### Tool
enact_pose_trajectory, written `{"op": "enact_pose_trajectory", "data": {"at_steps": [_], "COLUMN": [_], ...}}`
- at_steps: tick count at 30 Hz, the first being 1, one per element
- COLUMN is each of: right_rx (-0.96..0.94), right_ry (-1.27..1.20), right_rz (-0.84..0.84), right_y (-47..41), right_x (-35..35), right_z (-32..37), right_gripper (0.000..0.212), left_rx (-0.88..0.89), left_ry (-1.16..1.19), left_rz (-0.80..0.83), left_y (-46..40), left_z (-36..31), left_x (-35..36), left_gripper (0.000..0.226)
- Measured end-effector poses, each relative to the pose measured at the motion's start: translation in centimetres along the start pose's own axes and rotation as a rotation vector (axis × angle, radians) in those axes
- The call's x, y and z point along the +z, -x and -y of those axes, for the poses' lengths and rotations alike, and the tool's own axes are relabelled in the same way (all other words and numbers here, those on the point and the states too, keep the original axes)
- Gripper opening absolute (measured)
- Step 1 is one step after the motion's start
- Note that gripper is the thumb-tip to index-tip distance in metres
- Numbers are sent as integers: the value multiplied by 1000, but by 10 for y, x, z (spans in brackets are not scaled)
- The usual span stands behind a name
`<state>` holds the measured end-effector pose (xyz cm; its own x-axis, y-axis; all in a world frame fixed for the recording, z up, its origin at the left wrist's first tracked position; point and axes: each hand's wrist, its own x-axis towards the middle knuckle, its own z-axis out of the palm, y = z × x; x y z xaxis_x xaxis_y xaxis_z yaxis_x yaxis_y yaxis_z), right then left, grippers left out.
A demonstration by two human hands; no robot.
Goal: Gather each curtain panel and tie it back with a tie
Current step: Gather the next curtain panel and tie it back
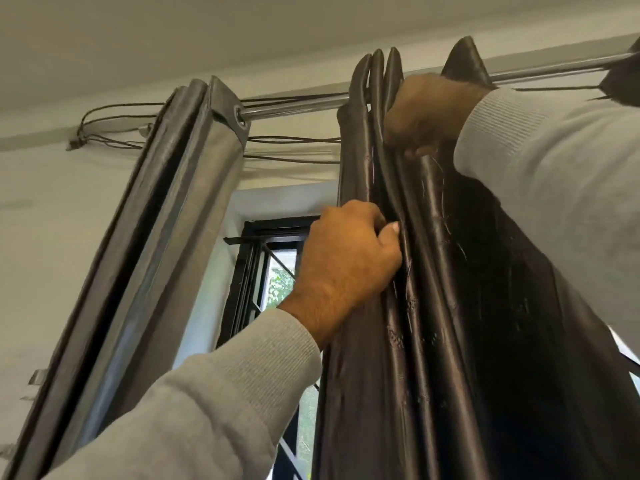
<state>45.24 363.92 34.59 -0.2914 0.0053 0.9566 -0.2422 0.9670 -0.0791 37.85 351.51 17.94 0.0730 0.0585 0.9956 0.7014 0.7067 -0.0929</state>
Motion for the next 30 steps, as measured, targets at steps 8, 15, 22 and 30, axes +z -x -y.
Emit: {"op": "enact_pose_trajectory", "data": {"at_steps": [8, 15, 22, 30], "right_rx": [30, 291, -267, -135], "right_ry": [-389, 346, -36, -697], "right_rz": [99, -250, -49, 260], "right_y": [-5, -11, -17, -2], "right_x": [-5, -4, 24, 20], "right_z": [-20, -84, -3, -50], "right_gripper": [16, 47, 20, 37], "left_rx": [169, 20, 42, -454], "left_ry": [-32, -33, 143, 581], "left_rz": [42, 84, 82, 190], "left_y": [3, -4, -2, 4], "left_z": [-14, -5, -11, 6], "left_x": [-2, -14, 2, 4], "left_gripper": [36, 12, 22, 18]}}
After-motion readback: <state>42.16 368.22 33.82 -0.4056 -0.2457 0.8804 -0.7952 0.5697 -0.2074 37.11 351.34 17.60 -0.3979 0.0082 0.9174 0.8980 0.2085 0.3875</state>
